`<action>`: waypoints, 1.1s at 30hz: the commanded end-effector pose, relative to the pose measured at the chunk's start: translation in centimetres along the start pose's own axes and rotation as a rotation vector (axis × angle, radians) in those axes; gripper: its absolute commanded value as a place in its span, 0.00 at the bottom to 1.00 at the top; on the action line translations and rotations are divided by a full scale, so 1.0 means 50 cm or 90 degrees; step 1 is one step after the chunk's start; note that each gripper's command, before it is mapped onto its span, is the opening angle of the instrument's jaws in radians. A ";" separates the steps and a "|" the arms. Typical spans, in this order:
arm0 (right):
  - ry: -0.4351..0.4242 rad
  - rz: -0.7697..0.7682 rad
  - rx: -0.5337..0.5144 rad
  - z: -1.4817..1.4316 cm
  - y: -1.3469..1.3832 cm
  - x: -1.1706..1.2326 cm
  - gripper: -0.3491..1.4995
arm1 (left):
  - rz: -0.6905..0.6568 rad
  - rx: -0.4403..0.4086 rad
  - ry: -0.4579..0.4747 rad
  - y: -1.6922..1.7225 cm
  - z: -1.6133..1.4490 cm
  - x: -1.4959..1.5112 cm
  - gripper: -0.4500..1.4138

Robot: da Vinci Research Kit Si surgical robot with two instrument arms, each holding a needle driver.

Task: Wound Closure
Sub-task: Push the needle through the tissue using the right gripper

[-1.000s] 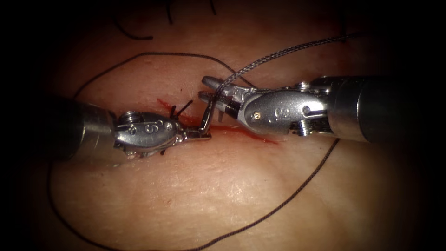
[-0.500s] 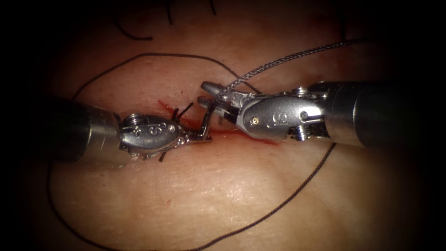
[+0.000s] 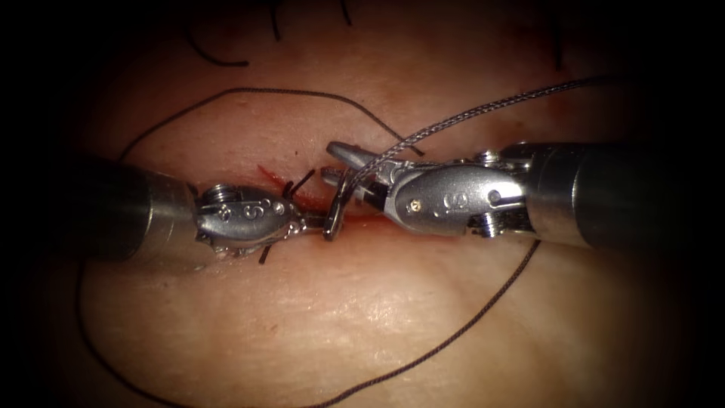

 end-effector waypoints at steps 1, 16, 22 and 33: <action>0.001 0.000 0.001 0.0017 -0.0014 -0.0008 0.00 | -0.001 -0.002 0.000 0.0011 0.0015 -0.0007 0.22; -0.005 0.014 0.011 0.0021 -0.0023 -0.0021 0.00 | -0.001 -0.003 -0.002 0.0010 0.0012 -0.0007 0.22; -0.004 0.021 0.015 0.0022 -0.0040 -0.0017 0.00 | -0.001 -0.003 -0.002 0.0010 0.0012 -0.0006 0.22; -0.009 0.035 0.022 0.0024 -0.0058 -0.0020 0.00 | -0.001 -0.005 -0.002 0.0010 0.0006 -0.0006 0.22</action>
